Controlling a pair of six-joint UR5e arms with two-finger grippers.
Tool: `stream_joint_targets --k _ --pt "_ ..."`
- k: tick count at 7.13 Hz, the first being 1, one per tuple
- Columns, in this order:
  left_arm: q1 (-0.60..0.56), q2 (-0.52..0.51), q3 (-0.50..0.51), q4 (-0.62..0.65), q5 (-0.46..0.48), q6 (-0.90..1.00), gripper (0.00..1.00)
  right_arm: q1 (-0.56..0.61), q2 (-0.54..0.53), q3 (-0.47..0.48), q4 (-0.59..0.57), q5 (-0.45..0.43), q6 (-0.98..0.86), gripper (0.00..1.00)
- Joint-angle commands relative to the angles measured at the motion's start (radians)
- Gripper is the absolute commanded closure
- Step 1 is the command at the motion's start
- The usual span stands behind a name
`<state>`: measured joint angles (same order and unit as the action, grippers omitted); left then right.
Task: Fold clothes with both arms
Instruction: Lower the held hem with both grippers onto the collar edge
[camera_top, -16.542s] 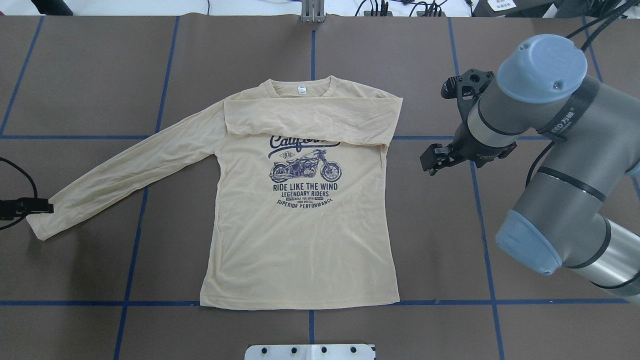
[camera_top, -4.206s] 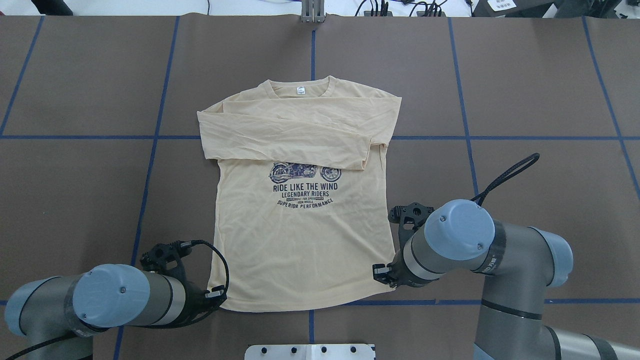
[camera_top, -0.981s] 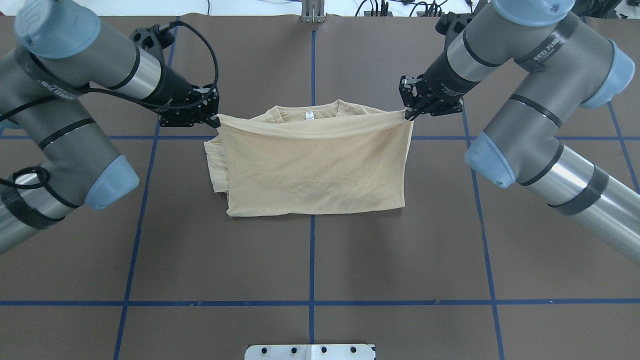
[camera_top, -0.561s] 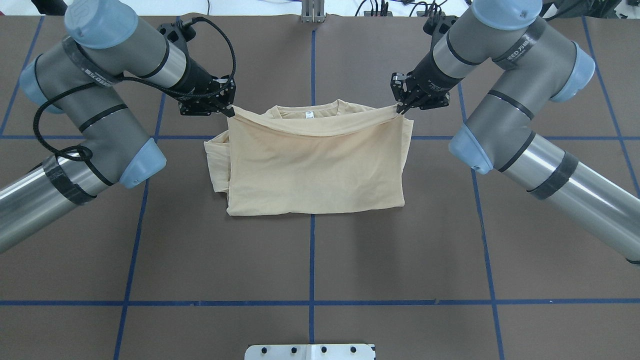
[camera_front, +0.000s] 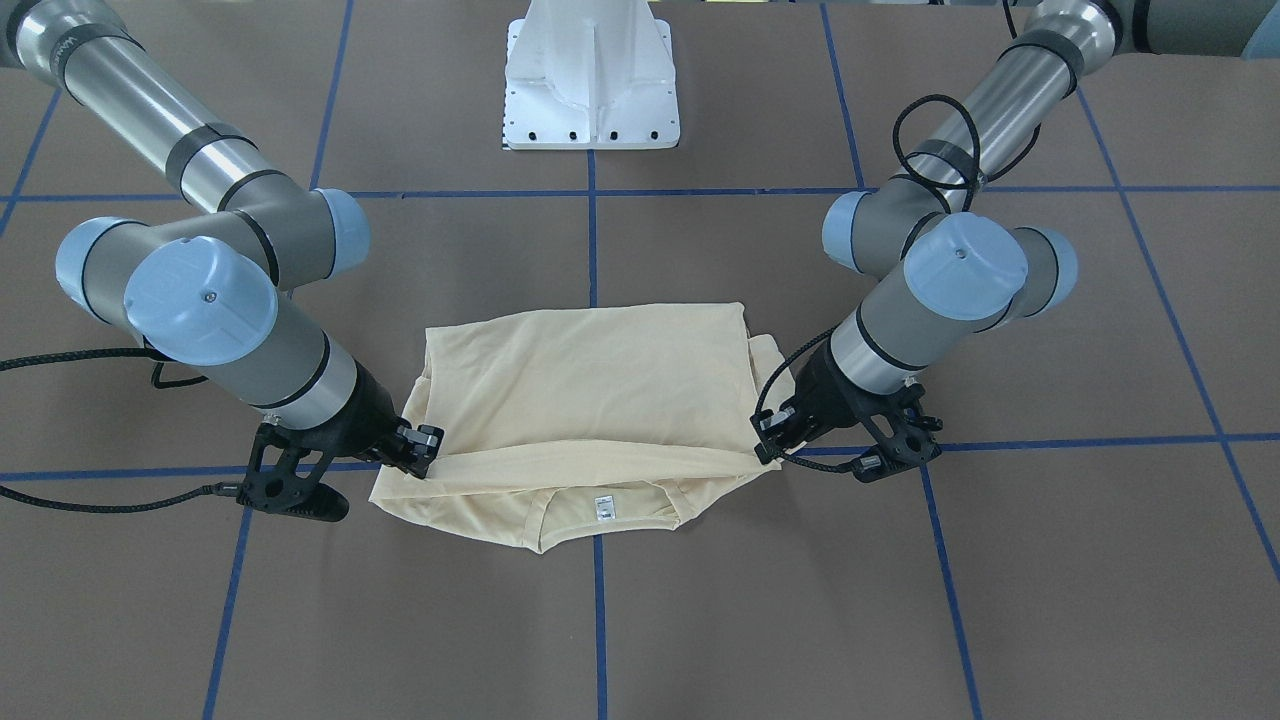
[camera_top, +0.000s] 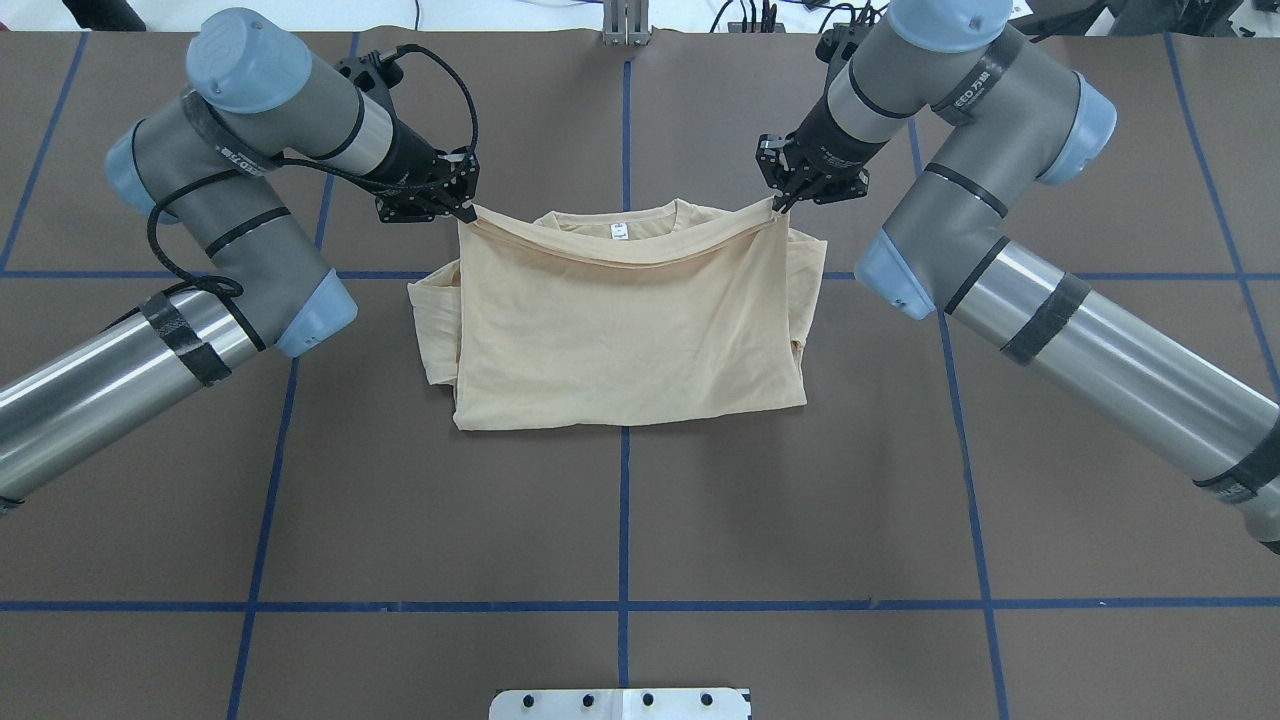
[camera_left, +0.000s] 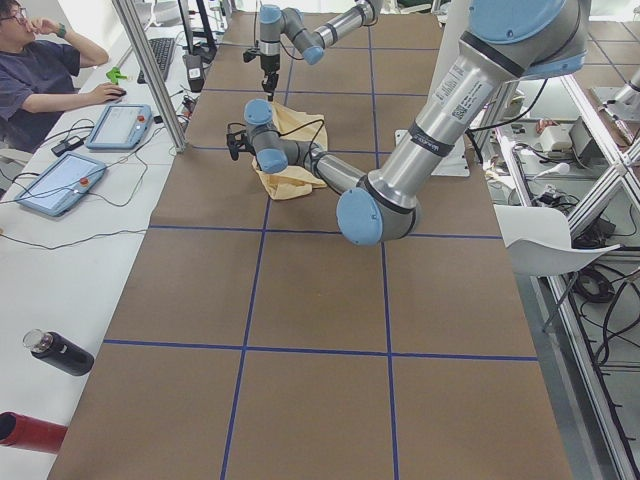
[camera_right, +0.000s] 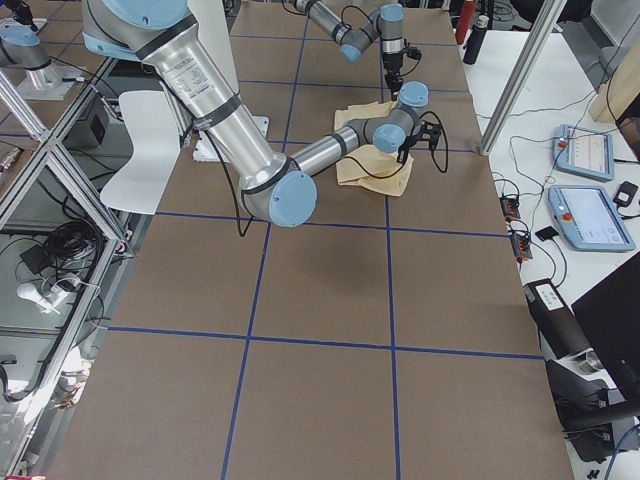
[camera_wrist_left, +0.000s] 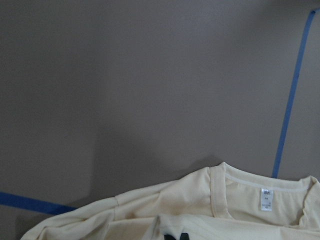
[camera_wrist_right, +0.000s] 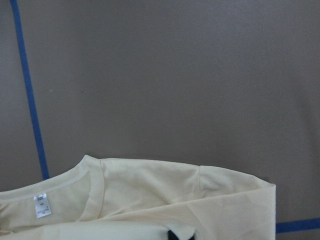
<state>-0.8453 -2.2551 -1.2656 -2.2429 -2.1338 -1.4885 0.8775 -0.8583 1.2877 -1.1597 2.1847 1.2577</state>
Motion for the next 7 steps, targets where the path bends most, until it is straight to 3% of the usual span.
stream_joint_targets --k 1,3,7 --pt "0.0 -0.009 0.046 -0.011 0.012 0.002 1.0 0.0 0.002 -0.057 0.055 -0.014 -0.001 1.0" --pt "0.0 -0.008 0.095 -0.021 0.038 0.01 1.0 0.001 -0.004 -0.064 0.052 -0.02 -0.001 1.0" --pt "-0.001 -0.034 0.089 -0.02 0.038 -0.002 1.0 -0.003 -0.002 -0.062 0.054 -0.026 0.0 1.0"
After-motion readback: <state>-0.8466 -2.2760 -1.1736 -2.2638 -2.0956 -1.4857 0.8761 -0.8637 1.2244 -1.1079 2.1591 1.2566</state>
